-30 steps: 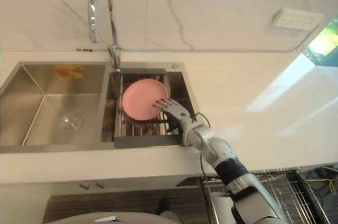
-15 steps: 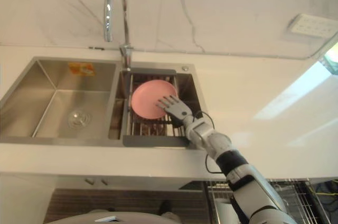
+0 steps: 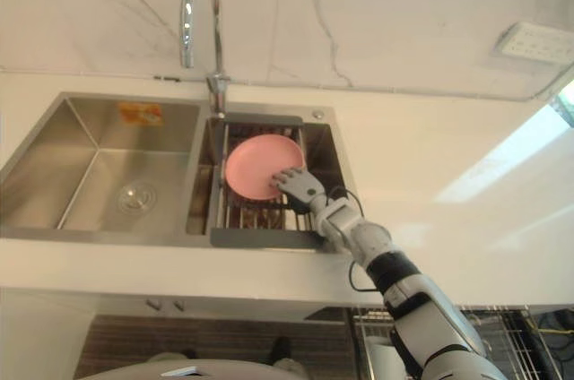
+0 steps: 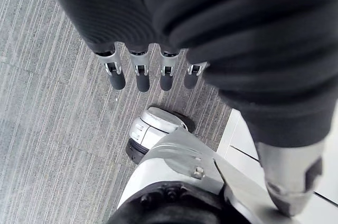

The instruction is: Walk over to the sink, pick up the cup, carry it to the dishwasher, place the cup inside the dishwasher, then close the dishwasher door

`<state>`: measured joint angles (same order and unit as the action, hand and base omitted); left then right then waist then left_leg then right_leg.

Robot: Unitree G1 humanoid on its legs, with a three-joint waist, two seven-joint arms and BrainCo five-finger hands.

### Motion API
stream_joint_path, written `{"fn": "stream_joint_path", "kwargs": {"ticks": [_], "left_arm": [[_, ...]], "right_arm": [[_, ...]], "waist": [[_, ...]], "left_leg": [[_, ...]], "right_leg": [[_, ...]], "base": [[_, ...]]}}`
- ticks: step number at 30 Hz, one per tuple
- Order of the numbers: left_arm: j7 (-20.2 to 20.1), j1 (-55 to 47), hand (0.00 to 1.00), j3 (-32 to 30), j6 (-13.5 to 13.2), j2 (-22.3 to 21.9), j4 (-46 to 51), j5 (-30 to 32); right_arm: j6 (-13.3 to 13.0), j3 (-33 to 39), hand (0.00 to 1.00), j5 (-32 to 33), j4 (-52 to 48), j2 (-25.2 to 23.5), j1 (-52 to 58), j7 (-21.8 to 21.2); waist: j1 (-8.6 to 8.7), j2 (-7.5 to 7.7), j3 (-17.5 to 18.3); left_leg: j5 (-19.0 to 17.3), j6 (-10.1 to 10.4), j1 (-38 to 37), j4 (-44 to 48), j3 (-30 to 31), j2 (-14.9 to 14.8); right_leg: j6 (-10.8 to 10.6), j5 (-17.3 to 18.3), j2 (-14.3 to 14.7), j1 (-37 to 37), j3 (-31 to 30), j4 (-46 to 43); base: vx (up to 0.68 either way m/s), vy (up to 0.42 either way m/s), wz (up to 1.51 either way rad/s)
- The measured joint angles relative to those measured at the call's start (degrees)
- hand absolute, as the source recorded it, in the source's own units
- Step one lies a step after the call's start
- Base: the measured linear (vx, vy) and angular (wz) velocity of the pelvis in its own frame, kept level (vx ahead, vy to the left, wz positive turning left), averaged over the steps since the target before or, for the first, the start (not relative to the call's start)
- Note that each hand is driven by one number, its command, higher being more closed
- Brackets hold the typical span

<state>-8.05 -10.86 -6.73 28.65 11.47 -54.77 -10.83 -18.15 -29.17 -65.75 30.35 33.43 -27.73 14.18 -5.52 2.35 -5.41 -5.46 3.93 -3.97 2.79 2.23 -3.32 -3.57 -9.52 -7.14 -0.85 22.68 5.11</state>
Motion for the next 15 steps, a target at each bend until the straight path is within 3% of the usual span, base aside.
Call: {"fn": "stream_joint_path", "kwargs": {"ticks": [2, 7, 15], "left_arm": [[-0.1, 0.0, 0.0, 0.0, 0.0, 0.0, 0.0, 0.0], [-0.2, -0.1, 0.0, 0.0, 0.0, 0.1, 0.0, 0.8], [-0.3, -1.0, 0.0, 0.0, -0.1, 0.1, -0.1, 1.0]], "right_arm": [[-0.9, 0.0, 1.0, -0.2, 0.0, 0.3, -0.1, 0.3], [-1.8, -1.6, 1.0, -6.2, 0.1, 1.2, -0.5, 5.9], [-1.9, -2.2, 1.0, -6.7, 0.1, 1.7, -0.6, 7.6]], "waist": [[-0.21, 0.02, 0.0], [-0.52, 0.19, -0.1], [-0.47, 0.21, -0.1]], "left_leg": [[0.0, 0.0, 0.0, 0.0, 0.1, 0.0], [0.2, 0.0, 0.0, 0.0, 0.7, 0.1], [0.4, -0.2, 0.0, -0.2, 0.7, 0.4]], "right_leg": [[0.0, 0.0, 0.0, -0.1, 0.1, 0.0], [0.0, 0.0, -0.1, -0.4, 0.5, 0.0], [0.0, 0.0, -0.4, -0.4, 0.4, 0.0]], "base": [[-0.01, 0.003, 0.02], [-0.02, 0.004, 0.06], [0.0, 0.0, 0.0]]}}
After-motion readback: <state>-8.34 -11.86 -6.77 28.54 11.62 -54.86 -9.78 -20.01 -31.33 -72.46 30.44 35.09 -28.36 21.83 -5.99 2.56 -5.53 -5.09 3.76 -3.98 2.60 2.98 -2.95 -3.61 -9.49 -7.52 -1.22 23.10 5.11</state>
